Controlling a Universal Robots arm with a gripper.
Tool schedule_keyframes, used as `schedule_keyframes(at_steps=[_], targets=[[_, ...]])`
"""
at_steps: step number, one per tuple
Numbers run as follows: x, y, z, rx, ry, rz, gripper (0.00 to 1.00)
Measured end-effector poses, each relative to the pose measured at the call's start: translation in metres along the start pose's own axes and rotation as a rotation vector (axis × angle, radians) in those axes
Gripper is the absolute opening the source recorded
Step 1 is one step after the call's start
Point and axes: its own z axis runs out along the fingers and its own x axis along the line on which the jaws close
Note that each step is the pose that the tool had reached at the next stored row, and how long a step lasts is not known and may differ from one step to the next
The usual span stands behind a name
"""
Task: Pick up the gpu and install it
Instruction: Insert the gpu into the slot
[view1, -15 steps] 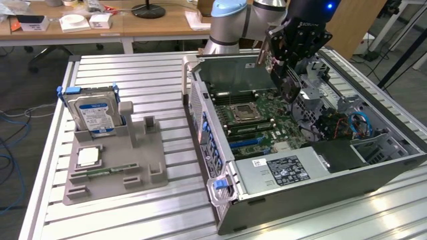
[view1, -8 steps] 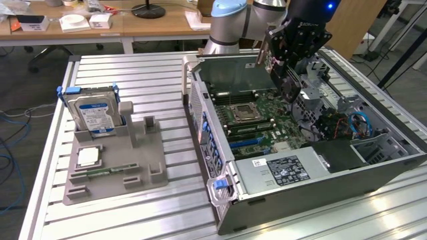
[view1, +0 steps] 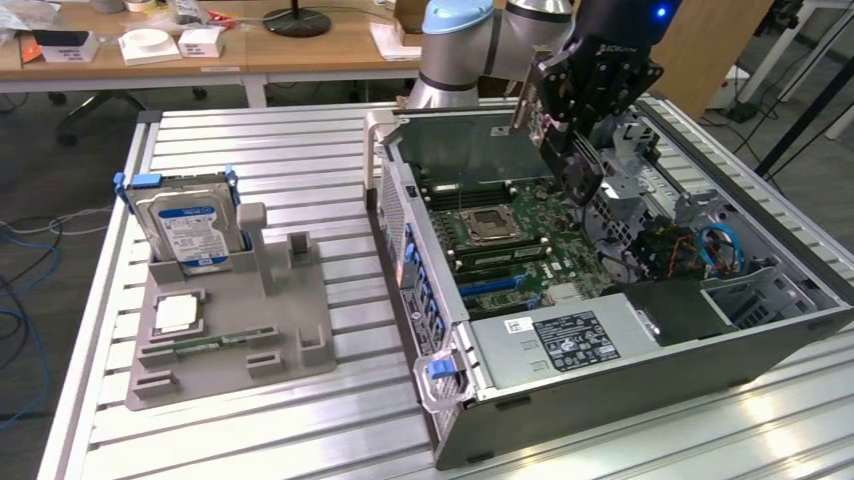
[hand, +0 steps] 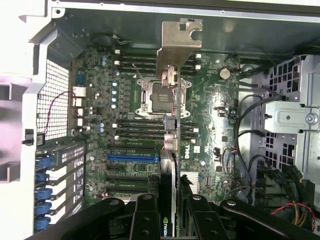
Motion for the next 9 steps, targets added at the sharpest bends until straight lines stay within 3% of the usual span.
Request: schedule_keyframes(at_steps=[9], targets=[[-0.0001, 0.0000, 0.0000, -0.0001, 0.0012, -0.023, 0.26]])
